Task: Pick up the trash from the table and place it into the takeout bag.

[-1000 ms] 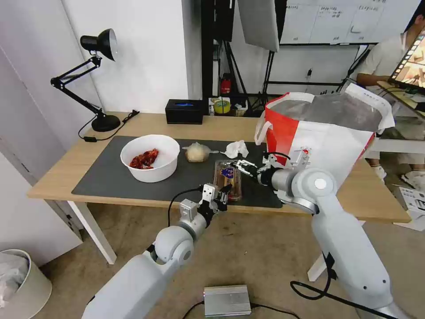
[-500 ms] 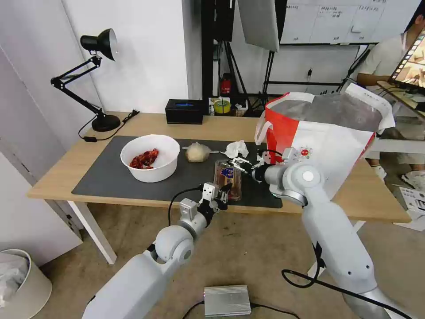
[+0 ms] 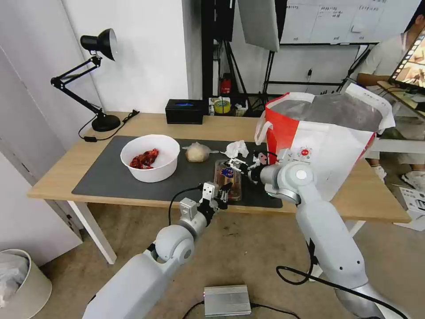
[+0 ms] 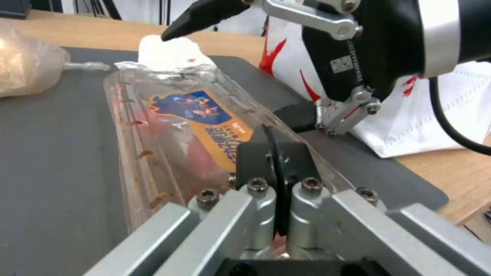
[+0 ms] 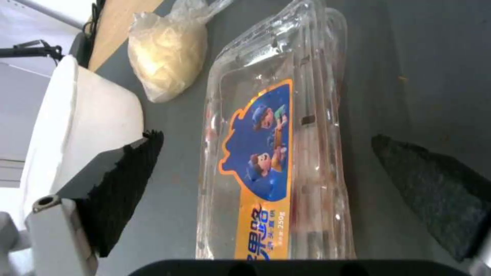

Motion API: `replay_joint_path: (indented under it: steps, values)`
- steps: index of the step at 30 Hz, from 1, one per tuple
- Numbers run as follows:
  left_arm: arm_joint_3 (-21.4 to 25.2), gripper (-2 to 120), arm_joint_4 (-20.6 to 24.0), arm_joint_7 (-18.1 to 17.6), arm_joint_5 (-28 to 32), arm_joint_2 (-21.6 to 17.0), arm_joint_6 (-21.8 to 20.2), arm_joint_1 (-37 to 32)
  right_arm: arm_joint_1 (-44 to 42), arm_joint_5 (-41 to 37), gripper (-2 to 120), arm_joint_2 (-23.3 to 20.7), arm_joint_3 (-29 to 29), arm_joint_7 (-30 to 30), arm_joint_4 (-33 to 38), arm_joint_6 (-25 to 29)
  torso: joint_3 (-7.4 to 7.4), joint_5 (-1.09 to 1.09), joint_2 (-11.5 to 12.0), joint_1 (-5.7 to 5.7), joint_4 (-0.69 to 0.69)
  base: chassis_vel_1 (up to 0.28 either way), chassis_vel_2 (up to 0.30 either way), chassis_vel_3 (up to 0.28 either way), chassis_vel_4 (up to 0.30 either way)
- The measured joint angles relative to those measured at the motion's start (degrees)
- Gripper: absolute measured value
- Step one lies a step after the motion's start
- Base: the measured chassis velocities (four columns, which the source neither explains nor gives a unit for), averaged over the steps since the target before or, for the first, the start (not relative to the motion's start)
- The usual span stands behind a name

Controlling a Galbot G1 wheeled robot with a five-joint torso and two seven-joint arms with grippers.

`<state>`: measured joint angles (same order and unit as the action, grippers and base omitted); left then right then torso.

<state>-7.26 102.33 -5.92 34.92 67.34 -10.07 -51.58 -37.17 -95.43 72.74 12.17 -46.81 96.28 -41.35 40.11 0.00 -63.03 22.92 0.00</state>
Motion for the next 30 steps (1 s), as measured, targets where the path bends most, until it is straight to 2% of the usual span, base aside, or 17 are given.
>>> replay_joint_path:
  steps: [30]
  values:
    - [-0.1, 0, 0.2, 0.0, 0.0, 0.5, 0.4, -0.4, 1.2, 0.6, 100, 1.4, -1.3, -0.1, -2.2, 0.0, 0.0, 0.0, 0.0, 0.0, 0.0, 0.0, 0.0, 0.0, 0.0]
